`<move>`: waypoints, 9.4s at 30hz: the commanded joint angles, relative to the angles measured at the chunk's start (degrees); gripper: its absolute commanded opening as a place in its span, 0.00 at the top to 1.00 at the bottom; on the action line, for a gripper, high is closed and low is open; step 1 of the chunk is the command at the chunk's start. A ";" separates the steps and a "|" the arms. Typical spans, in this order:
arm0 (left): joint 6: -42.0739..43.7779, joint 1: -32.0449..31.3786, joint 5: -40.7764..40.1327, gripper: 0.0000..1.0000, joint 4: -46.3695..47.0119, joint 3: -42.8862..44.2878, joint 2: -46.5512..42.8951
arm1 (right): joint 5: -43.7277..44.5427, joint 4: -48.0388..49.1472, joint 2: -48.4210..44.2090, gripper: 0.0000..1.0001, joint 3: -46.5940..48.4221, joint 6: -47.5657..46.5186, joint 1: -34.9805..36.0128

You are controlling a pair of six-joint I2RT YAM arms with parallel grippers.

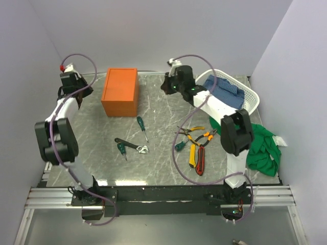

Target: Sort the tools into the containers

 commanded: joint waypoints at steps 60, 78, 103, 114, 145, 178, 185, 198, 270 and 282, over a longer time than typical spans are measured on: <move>-21.55 -4.72 28.95 0.95 41.03 31.61 43.21 | -10.58 7.18 13.89 0.96 8.23 -2.83 13.75; -17.96 -5.34 23.60 0.86 32.63 18.59 28.80 | -12.75 -1.77 4.85 0.97 1.90 -5.18 3.92; -23.75 -5.77 55.56 0.87 46.13 43.80 51.37 | -15.30 4.81 14.50 0.99 7.78 -5.10 7.06; -21.48 -8.32 62.10 0.74 42.01 49.88 55.61 | -17.40 14.05 20.14 0.96 14.38 2.37 12.08; -17.96 5.48 36.92 0.99 22.22 -8.04 5.58 | 9.74 16.41 23.29 0.99 23.86 1.32 -5.49; -6.62 -2.61 36.76 0.91 18.70 11.12 25.89 | -31.04 8.24 10.38 1.00 6.83 0.44 0.30; -7.68 -2.87 33.44 0.84 16.97 11.55 25.63 | -25.43 4.56 3.63 0.97 1.30 -1.67 -0.22; 10.24 6.88 16.27 0.62 -6.25 21.14 13.60 | -37.28 1.19 0.36 0.37 -2.84 2.88 -10.32; 17.55 -11.31 23.85 0.99 -14.17 13.23 11.30 | -49.32 34.44 16.62 0.89 -5.12 40.35 -15.43; 15.97 -10.87 25.25 0.99 -11.70 16.91 12.70 | -47.92 20.56 9.33 0.85 -9.26 29.28 -18.94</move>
